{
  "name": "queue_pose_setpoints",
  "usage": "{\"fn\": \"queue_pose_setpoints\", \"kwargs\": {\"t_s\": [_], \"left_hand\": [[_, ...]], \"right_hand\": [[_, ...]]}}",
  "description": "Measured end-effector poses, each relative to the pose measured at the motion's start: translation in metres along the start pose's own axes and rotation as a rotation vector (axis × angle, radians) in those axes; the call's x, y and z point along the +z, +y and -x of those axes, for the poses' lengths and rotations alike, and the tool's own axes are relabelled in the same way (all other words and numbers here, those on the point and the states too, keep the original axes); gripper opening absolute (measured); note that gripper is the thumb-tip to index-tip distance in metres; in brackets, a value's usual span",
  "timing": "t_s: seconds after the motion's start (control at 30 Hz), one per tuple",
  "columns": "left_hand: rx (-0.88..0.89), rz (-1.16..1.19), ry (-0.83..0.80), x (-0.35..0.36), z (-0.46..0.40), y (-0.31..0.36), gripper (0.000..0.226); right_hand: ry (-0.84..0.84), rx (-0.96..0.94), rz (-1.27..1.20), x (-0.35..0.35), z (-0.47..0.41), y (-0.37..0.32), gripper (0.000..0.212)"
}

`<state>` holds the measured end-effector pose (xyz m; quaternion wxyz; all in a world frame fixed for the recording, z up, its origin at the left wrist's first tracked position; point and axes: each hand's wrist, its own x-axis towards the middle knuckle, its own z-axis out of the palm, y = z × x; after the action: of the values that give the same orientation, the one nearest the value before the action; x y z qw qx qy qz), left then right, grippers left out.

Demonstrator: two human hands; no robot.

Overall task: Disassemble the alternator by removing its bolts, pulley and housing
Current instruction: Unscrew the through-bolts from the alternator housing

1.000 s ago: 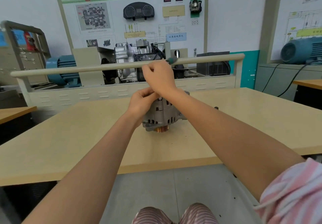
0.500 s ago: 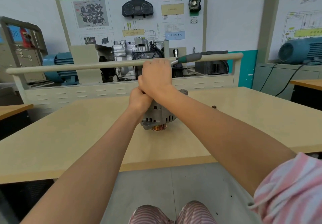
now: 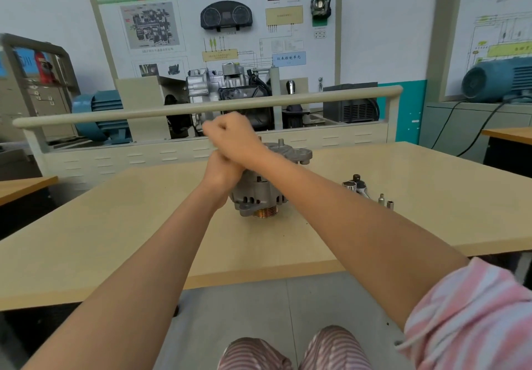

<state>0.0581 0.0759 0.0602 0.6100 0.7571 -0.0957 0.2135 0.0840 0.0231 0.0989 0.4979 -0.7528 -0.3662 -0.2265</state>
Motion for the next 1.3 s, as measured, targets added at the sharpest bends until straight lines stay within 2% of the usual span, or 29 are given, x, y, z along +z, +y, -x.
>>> {"fn": "queue_pose_setpoints", "kwargs": {"t_s": [0.1, 0.23, 0.3, 0.47, 0.63, 0.8, 0.97, 1.1, 1.2, 1.3], "left_hand": [[0.036, 0.146, -0.055, -0.003, 0.002, -0.003, 0.021], [-0.020, -0.087, 0.075, 0.000, -0.005, 0.000, 0.017], [-0.040, -0.100, 0.066, -0.001, -0.009, 0.001, 0.021], [-0.016, -0.109, -0.055, -0.006, -0.016, 0.004, 0.010], [-0.003, -0.122, -0.078, -0.004, -0.020, 0.003, 0.007], [-0.020, -0.054, -0.098, 0.001, -0.016, 0.003, 0.008], [-0.039, -0.013, -0.035, 0.003, -0.013, 0.004, 0.010], [0.001, -0.082, 0.044, 0.014, -0.015, 0.004, 0.017], [-0.005, -0.118, 0.062, 0.016, -0.014, 0.004, 0.016], [0.006, -0.058, -0.004, 0.011, -0.010, 0.000, 0.009]], "right_hand": [[0.075, -0.031, 0.092, 0.012, 0.001, 0.001, 0.050], [0.217, -0.072, 0.029, 0.001, -0.007, 0.003, 0.052], [0.194, -0.108, 0.095, -0.008, -0.009, 0.006, 0.048], [0.107, -0.262, 0.381, -0.028, -0.008, 0.012, 0.027], [-0.089, -0.375, 0.742, -0.054, -0.010, 0.007, 0.016], [-0.073, -0.326, 0.863, -0.059, -0.010, 0.010, 0.018], [-0.093, -0.310, 1.020, -0.055, -0.015, 0.004, 0.033], [-0.025, -0.101, 1.170, -0.053, -0.018, 0.002, 0.034], [-0.017, -0.154, 1.163, -0.054, -0.015, 0.003, 0.032], [-0.020, -0.203, 0.956, -0.054, -0.011, 0.006, 0.029]]}}
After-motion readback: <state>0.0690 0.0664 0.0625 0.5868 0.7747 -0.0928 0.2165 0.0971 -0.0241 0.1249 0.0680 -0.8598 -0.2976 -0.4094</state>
